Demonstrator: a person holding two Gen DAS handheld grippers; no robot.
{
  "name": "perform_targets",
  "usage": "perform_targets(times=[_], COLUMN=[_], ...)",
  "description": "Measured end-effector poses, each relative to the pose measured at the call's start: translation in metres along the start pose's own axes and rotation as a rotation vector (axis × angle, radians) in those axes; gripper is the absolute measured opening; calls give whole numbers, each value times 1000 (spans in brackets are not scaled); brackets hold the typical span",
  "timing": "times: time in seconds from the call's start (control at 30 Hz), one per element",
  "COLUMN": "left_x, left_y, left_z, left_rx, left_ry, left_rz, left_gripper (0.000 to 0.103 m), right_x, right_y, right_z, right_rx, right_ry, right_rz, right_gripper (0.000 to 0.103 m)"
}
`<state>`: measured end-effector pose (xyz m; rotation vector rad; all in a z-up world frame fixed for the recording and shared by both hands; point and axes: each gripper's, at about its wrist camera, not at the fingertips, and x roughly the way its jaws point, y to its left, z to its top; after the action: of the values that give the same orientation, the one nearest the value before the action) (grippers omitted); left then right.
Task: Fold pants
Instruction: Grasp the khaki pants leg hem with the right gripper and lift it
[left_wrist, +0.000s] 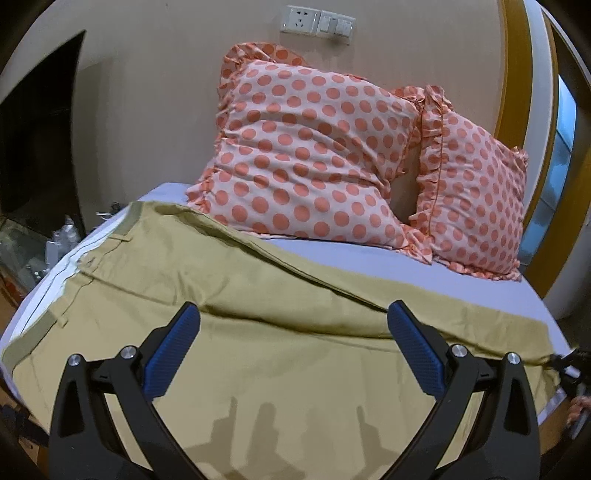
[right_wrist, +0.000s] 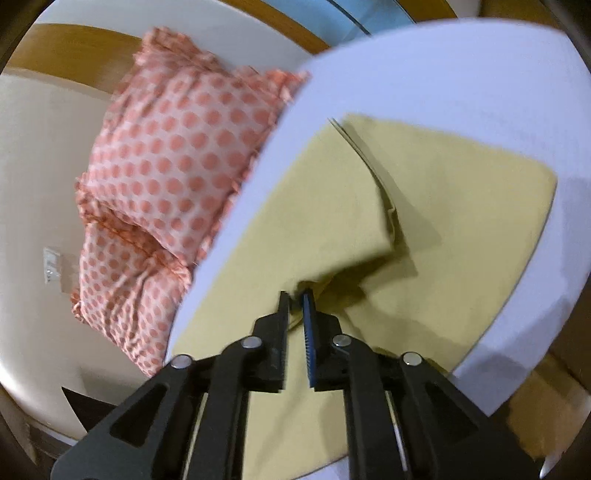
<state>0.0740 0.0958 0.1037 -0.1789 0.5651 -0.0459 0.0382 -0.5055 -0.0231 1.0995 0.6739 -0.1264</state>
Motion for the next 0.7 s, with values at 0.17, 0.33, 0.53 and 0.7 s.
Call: perform_targets(times=[0.17,0.33,0.53,0.7], left_x=[23,75,146,195], left_y=[23,48,63,82], left_z=[21,43,61,68], left_rx=[-99,-241,-314,-413], left_ry=[51,162,290,360], left_rz=[-99,-132,-69,-27], left_gripper=[101,100,94,79], right_x=[7,8,-13,-20], right_y=[-7,-4,6,14], right_z=[-4,4,12,12], right_rx=[23,4,-10,-29], right_ry=[19,-54,-126,-137], right_rz=[9,95,212,229], right_gripper=[20,3,3,3])
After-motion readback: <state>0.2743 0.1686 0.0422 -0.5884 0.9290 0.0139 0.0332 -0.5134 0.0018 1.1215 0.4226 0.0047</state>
